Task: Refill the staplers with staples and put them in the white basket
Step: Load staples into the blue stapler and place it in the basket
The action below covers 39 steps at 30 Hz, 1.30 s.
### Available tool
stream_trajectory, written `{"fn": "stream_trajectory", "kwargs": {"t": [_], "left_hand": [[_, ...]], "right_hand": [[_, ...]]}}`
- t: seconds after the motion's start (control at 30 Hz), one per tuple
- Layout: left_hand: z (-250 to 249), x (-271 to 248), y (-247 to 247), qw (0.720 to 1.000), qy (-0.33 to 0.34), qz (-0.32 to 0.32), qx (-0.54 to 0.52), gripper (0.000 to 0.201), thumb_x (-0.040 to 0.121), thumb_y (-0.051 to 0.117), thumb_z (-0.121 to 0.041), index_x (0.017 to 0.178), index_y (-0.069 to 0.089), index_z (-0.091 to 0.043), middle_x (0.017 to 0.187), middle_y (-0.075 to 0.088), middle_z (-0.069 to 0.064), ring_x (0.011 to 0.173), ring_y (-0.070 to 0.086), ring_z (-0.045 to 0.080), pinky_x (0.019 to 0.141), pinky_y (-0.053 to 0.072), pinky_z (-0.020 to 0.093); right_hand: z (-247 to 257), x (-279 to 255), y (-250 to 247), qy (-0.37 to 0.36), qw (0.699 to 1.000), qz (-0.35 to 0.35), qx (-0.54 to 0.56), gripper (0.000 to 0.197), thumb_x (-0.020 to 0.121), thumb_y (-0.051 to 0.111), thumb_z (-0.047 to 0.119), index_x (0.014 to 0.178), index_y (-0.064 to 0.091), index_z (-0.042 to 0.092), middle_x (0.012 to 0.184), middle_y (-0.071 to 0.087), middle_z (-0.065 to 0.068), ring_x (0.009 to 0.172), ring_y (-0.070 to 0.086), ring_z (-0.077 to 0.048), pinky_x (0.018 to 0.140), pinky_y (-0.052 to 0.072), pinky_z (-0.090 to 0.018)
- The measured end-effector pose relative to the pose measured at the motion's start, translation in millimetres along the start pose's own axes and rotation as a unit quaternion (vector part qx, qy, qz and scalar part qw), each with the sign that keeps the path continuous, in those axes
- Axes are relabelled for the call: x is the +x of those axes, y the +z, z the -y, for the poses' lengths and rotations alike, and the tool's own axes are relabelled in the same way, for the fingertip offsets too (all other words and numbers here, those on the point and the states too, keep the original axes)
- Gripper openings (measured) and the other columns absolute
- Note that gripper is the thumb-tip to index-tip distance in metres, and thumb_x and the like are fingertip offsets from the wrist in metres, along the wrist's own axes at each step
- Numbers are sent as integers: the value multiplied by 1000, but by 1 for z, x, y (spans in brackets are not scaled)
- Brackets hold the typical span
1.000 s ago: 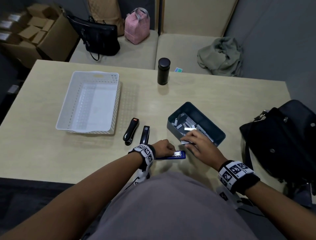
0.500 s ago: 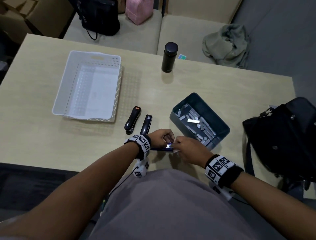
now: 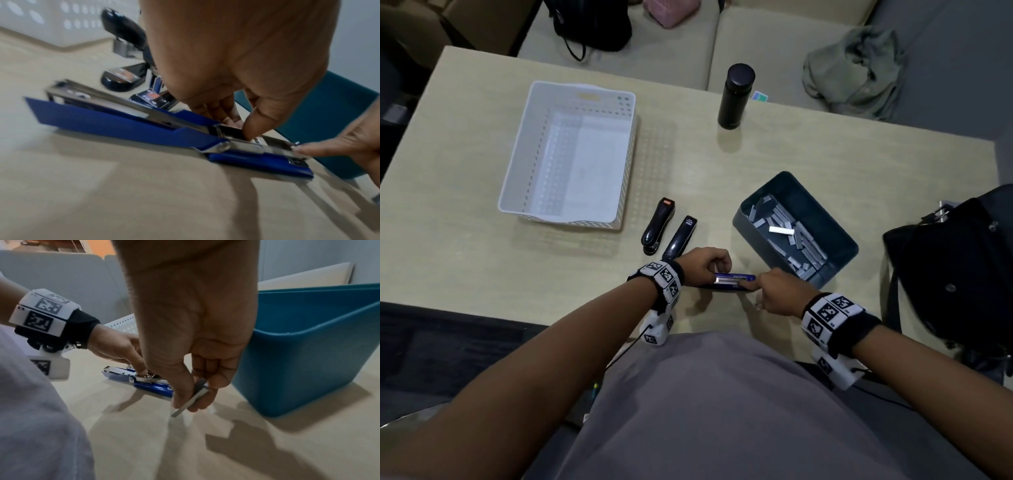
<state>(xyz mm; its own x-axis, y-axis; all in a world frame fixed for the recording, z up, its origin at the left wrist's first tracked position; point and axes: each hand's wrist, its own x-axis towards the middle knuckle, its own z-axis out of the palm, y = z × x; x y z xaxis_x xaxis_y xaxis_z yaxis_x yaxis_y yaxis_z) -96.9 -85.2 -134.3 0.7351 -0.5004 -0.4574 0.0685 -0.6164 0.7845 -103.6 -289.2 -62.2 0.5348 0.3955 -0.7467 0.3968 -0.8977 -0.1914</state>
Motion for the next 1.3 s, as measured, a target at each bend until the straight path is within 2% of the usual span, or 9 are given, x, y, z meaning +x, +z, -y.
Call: {"fn": "stream_trajectory", "kwargs": {"t": [0.13,0.33,0.47,0.57,0.7,0.87,1.03,1.17,1.3], "left_hand": [[6,-11,-13,999,-29,-3,30,30,76,61,2,99,72,-14,89,61,-3,62,48,2,60,43,20],[8,-21,-15,997,-70,-30,12,31,75,64,0,97,76,-17,84,67,-4,58,49,4,55,40,16],[-1,-23,-11,993,-105,-42,43,26,77,66,-8,100,74,-18,87,65,-4,73,57,12,65,47,23],[-17,-25,-7,976,-108,-110,155,18,80,60,-14,95,69,-17,95,59,2,87,58,21,78,52,34],[-32,-32,-3,953,-124,-92,260,10,83,54,-19,86,59,-11,87,65,10,78,63,30,67,55,37],[-31,-35,7,964,-101,-53,241,15,85,53,-17,97,59,-10,99,60,14,88,59,32,71,49,36],[-36,-34,31,950,-121,-123,261,30,91,50,-27,115,56,-9,111,53,14,103,52,32,78,52,43],[-48,-26,47,936,-158,-185,256,30,91,50,-29,110,56,-7,114,49,14,105,48,32,74,52,42],[-59,-13,53,922,-221,-183,260,36,89,55,-36,110,60,-7,115,50,13,108,48,32,79,53,46]], "right_hand": [[-1,-1,-2,2,1000,3,4,56,90,59,14,142,45,28,122,57,-14,100,62,-28,82,48,-33],[3,-4,-6,-11,1000,-4,-21,46,91,53,16,136,51,26,116,59,-14,96,63,-30,82,53,-37],[4,-4,-6,-27,999,3,-39,45,90,50,16,134,52,26,110,62,-13,94,62,-29,74,50,-34],[3,-4,-7,-28,999,1,-42,45,90,51,15,134,53,25,111,61,-12,95,62,-29,75,49,-35],[0,-2,-6,-23,999,-2,-28,45,91,51,13,135,52,22,118,59,-14,100,61,-29,81,49,-34],[-1,-2,-6,-10,1000,-11,2,41,90,56,16,131,55,15,122,59,-13,105,60,-28,85,49,-33],[-1,-3,-5,-11,1000,-9,21,37,86,62,21,122,60,14,116,61,-13,100,62,-27,82,50,-33],[-7,-2,1,-17,999,-14,24,36,83,60,17,119,61,17,114,61,-12,97,63,-29,81,52,-32],[-11,2,5,-23,1000,-14,15,32,83,55,14,115,60,13,112,60,-13,94,63,-31,71,45,-29]]}}
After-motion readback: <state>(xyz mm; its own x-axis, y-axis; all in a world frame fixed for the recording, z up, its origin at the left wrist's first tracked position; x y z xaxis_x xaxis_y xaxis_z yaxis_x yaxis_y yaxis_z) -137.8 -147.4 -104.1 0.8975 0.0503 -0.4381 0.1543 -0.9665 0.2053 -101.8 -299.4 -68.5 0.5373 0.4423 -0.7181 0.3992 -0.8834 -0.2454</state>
